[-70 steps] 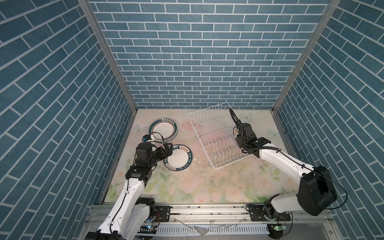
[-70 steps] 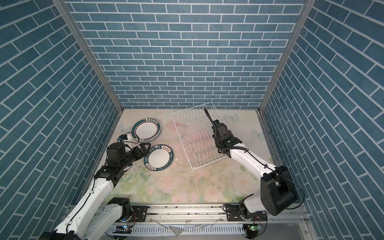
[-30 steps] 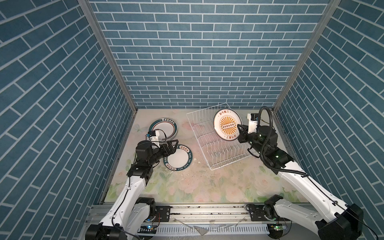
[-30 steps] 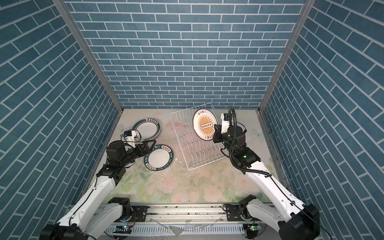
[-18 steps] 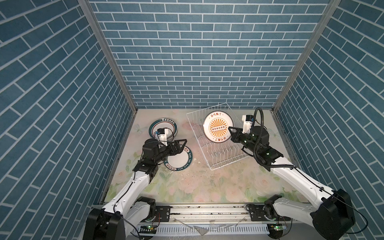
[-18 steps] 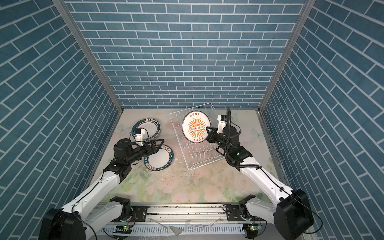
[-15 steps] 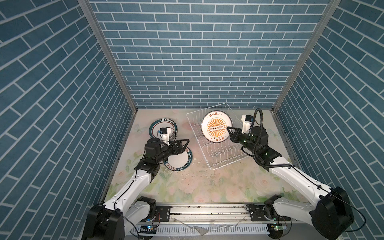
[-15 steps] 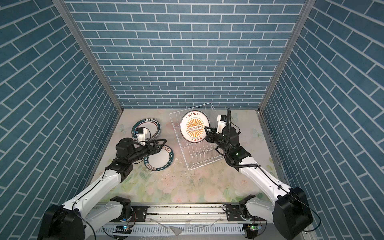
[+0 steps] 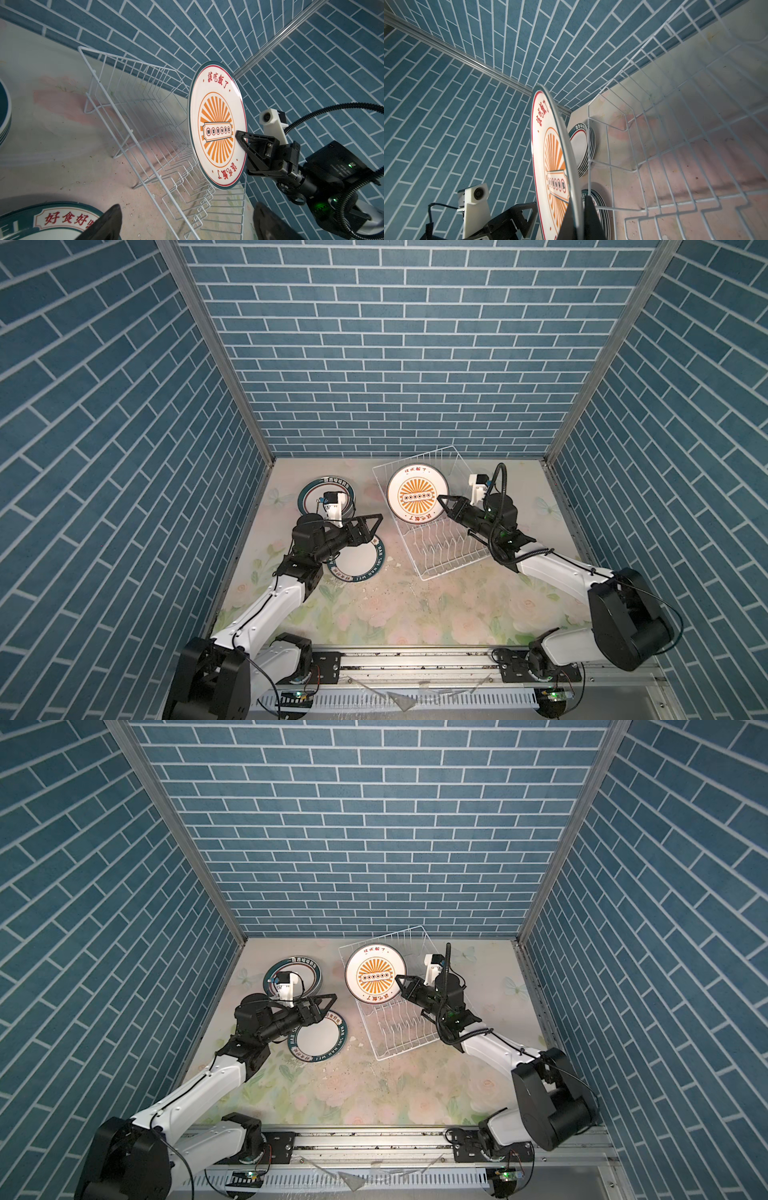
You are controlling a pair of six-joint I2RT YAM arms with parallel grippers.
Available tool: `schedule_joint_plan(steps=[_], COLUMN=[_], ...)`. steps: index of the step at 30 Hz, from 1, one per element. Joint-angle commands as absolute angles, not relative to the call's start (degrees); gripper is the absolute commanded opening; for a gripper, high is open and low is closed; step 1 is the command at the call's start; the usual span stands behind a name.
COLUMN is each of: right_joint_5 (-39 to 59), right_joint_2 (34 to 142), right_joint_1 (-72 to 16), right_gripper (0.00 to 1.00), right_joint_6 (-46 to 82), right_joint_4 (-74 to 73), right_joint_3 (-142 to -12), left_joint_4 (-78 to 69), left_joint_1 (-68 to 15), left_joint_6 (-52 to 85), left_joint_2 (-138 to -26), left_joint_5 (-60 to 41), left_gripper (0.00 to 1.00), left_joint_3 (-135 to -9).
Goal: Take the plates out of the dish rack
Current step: 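Swing the sunburst plate toward the left gripper while left reaches for it, then close the left gripper on the plate rim and open the right gripper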
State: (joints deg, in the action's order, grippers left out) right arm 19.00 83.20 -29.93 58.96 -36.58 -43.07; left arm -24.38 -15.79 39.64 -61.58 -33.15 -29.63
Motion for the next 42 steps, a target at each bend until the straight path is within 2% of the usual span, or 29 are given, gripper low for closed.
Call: schedule_joint_plan(steps=[1, 19, 31, 34, 42], right_joint_5=[23.32, 26.00, 30.10, 30.15, 32.13], right_joint_2=[86.80, 100.24, 104.21, 105.23, 107.27], right_joint_1=[-29.82, -35.54, -39.19, -39.70, -41.25], right_gripper=[0.00, 0.00, 0.00, 0.00, 0.00], right_joint_6=[68.07, 72.03, 70.27, 70.20, 68.76], right_joint_4=[-48.94, -54.77, -48.61, -48.67, -46.76], right_joint_3=[-43.11, -51.07, -58.57, -59.44, -63.44], left_joint_4=[-25.48, -18.75, -17.71, -17.19, -16.87], left_joint_1=[-16.17, -14.37, -11.46, -10.36, -5.61], left_joint_6=[38.74, 36.01, 36.24, 36.55, 39.25], left_joint_2=[-61.58, -61.98, -58.77, -57.80, -55.90], left_joint_5=[-33.35, -30.73, -32.04, -32.68, -35.81], left_gripper=[0.99, 0.99, 0.98, 0.93, 0.72], left_joint_3=[-29.73, -30.69, -29.12, -28.76, -27.26])
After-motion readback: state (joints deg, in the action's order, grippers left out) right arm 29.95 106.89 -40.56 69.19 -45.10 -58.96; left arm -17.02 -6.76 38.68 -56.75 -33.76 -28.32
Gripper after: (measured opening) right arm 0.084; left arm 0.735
